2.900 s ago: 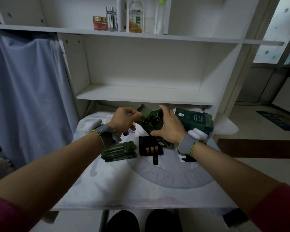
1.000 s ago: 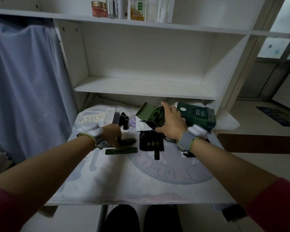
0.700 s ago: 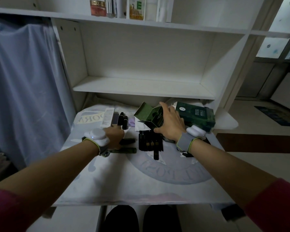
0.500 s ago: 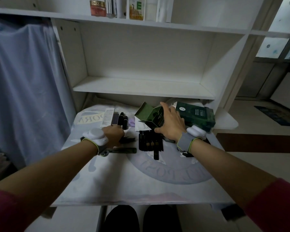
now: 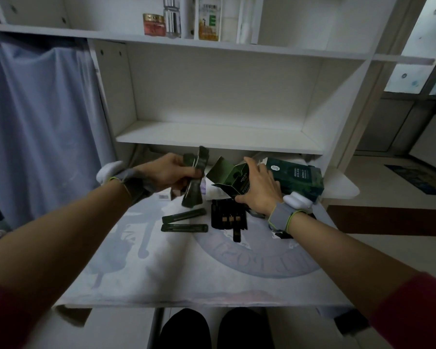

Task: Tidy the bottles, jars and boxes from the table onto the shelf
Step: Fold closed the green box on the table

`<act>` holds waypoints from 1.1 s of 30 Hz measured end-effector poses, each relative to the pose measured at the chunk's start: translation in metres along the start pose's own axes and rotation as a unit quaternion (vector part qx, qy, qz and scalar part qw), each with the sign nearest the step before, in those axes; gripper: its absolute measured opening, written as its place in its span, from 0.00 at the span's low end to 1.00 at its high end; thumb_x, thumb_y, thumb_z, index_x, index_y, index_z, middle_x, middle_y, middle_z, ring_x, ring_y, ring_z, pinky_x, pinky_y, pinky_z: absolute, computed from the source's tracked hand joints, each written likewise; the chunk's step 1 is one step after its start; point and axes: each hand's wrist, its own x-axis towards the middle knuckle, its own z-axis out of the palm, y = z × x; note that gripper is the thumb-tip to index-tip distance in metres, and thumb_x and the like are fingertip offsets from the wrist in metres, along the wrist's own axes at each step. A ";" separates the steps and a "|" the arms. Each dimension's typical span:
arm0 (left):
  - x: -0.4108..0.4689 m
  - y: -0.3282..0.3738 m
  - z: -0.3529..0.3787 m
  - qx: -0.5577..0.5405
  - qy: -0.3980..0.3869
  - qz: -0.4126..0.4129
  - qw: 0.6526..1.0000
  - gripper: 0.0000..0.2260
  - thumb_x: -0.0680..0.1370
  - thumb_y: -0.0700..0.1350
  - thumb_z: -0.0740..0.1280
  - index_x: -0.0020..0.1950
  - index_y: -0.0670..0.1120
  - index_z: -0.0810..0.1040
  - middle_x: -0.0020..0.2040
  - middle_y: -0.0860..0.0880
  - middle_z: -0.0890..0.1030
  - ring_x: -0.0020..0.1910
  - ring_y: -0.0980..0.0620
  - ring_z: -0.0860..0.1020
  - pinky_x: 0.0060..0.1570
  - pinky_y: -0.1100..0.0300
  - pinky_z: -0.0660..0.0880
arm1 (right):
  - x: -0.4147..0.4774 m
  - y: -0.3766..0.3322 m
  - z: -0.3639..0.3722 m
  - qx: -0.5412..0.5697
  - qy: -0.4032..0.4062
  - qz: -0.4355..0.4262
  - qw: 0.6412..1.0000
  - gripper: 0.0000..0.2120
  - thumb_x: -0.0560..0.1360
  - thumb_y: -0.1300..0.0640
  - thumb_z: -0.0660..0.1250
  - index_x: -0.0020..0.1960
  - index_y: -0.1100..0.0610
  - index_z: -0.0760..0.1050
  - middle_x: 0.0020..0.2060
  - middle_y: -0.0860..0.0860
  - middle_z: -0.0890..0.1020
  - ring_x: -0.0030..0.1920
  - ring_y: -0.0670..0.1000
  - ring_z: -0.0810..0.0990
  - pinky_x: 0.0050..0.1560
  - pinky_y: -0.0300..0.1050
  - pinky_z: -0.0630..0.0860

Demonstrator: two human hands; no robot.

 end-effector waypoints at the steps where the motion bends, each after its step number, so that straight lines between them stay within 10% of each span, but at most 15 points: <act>1: 0.000 0.004 -0.002 -0.064 0.002 0.005 0.998 0.04 0.77 0.40 0.66 0.45 0.40 0.77 0.39 0.43 0.81 0.40 0.47 0.79 0.45 0.54 0.78 | -0.001 -0.001 0.000 0.001 -0.001 -0.004 1.000 0.49 0.67 0.51 0.77 0.77 0.48 0.48 0.70 0.57 0.63 0.69 0.62 0.63 0.64 0.61 0.65; 12: 0.008 0.014 0.028 -0.143 0.242 0.095 0.955 0.11 0.75 0.35 0.69 0.56 0.36 0.76 0.42 0.42 0.82 0.27 0.55 0.80 0.26 0.63 0.76 | -0.009 -0.014 0.000 0.036 -0.014 -0.084 0.996 0.50 0.66 0.49 0.77 0.77 0.48 0.48 0.68 0.55 0.66 0.69 0.59 0.65 0.64 0.60 0.68; 23: 0.009 0.017 0.048 -0.079 0.154 0.050 0.984 0.10 0.75 0.35 0.70 0.54 0.35 0.77 0.45 0.38 0.83 0.38 0.45 0.83 0.39 0.55 0.82 | -0.009 -0.019 0.000 0.033 -0.001 -0.082 0.996 0.50 0.66 0.48 0.77 0.77 0.48 0.49 0.68 0.55 0.66 0.69 0.59 0.65 0.64 0.59 0.68; 33: 0.011 0.010 0.041 0.026 0.191 0.068 0.979 0.02 0.77 0.39 0.68 0.48 0.41 0.78 0.42 0.43 0.82 0.32 0.52 0.79 0.26 0.64 0.73 | -0.008 -0.016 0.001 0.037 0.009 -0.061 0.997 0.50 0.65 0.48 0.77 0.76 0.47 0.50 0.66 0.55 0.67 0.67 0.60 0.66 0.63 0.62 0.69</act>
